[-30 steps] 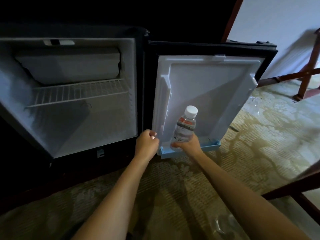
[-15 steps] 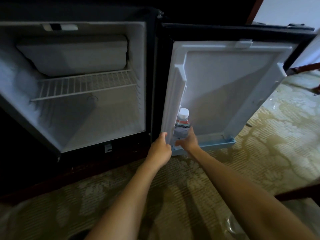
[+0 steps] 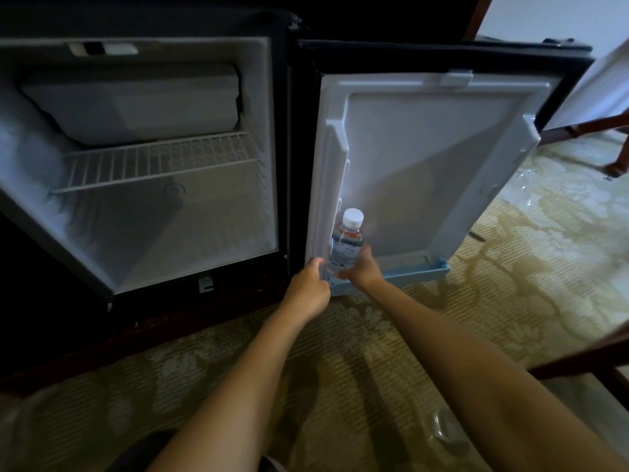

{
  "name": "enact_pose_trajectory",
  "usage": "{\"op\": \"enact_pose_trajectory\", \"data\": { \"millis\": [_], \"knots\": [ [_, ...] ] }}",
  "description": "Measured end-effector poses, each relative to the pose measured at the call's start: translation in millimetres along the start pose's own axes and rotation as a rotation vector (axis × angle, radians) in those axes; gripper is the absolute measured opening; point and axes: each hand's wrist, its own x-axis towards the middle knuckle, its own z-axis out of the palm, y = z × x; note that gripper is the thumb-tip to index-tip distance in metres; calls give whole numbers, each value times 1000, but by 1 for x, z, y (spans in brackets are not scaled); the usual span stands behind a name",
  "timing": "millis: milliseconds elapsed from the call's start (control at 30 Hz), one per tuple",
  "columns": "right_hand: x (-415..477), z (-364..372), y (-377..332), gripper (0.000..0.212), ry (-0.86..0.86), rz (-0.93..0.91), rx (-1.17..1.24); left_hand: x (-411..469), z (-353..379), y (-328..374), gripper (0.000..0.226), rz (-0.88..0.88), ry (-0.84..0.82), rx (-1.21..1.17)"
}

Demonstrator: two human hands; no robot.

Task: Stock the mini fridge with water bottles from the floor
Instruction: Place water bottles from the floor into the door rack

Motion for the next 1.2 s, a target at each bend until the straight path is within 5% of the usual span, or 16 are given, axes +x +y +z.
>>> {"op": "enact_pose_trajectory", "data": {
  "millis": [267, 367, 600, 867, 1200],
  "knots": [
    [-72, -52, 42, 54, 224, -100, 90, -16, 12, -2, 32, 31, 13, 319],
    [-110, -80, 100, 45, 293, -21, -92, -35, 38, -1, 30, 161, -113, 497],
    [-185, -89, 210, 68, 7, 274, -532, -78, 91, 1, 32, 310, -346, 787],
    [-195, -71, 220, 38, 80, 279, -473, -107, 97, 9, 29, 318, -347, 896],
    [-200, -89, 180, 27, 194, 90, -342, -117, 122, 31, 40, 207, -253, 383]
  ]
}}
